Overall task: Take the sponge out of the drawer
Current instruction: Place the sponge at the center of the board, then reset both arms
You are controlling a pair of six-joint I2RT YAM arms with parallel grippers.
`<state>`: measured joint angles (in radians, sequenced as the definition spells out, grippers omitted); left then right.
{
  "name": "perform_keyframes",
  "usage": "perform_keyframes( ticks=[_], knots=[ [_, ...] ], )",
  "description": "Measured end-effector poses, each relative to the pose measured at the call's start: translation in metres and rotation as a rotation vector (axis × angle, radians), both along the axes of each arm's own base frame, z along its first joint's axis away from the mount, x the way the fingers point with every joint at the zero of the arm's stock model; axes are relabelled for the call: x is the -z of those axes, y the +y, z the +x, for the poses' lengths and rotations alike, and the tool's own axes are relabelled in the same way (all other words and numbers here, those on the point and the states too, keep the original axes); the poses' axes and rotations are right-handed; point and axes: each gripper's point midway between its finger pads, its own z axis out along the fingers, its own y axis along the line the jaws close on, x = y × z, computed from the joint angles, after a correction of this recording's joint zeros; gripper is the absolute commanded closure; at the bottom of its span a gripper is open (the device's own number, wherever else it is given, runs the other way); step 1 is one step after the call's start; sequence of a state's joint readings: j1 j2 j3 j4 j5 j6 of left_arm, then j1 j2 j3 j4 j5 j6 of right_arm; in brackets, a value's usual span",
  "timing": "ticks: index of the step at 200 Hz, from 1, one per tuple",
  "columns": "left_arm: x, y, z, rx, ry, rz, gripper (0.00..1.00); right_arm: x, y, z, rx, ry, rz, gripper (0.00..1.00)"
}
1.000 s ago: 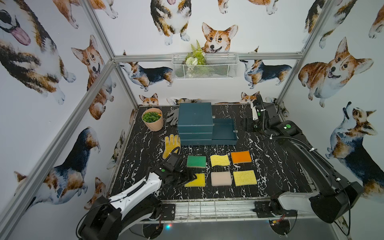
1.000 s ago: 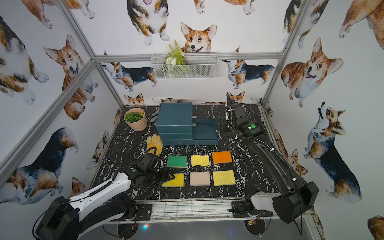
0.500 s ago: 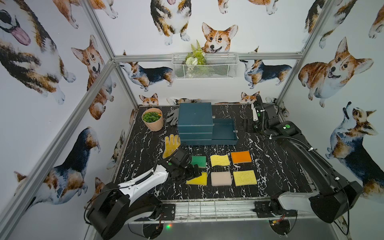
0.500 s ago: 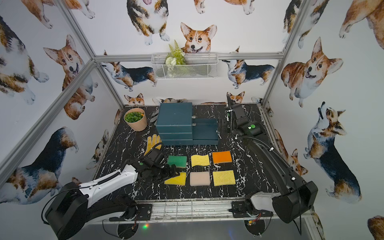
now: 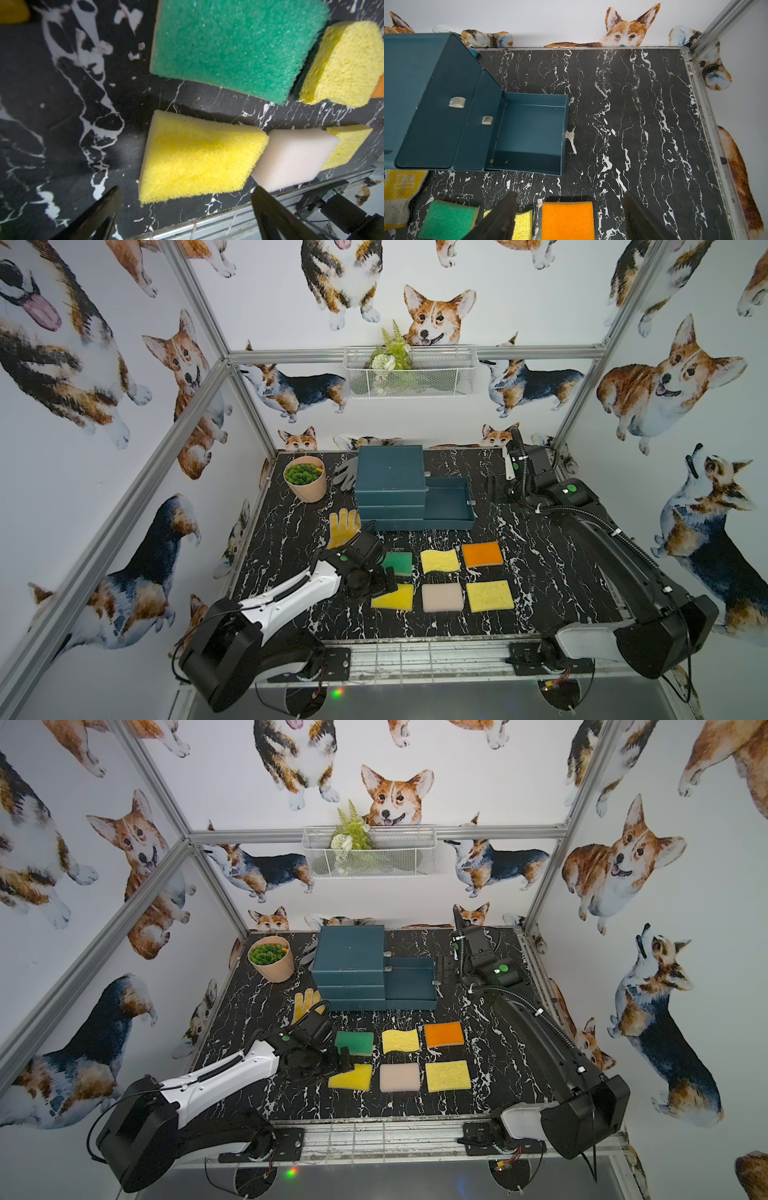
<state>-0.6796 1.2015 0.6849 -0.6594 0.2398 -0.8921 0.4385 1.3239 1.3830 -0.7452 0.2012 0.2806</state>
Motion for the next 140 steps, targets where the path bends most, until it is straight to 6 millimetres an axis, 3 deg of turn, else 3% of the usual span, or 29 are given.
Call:
perform_keyframes(
  ticks=[17, 44, 61, 83, 112, 140],
  knots=[
    [-0.023, 0.0, 0.01, 0.015, -0.073, 0.0, 0.0, -0.001, -0.001, 0.002, -0.004, -0.005, -0.012, 0.17],
    [-0.1, 0.002, 0.05, 0.032, -0.287, -0.002, 0.0, -0.003, -0.013, 0.005, 0.031, -0.01, -0.015, 0.05],
    [-0.148, 0.023, 0.079, 0.007, -0.418, 0.052, 0.0, -0.007, -0.031, 0.007, 0.088, -0.022, -0.015, 0.0],
    [-0.185, 0.07, 0.109, -0.068, -0.524, 0.136, 0.0, -0.013, -0.061, 0.003, 0.178, -0.04, -0.009, 0.0],
    [-0.203, 0.156, 0.14, -0.251, -0.62, 0.26, 0.0, -0.016, -0.112, -0.013, 0.33, -0.061, -0.019, 0.0],
    [-0.181, 0.187, 0.169, -0.244, -0.625, 0.344, 0.0, -0.016, -0.145, -0.032, 0.435, -0.073, -0.055, 0.0]
  ],
)
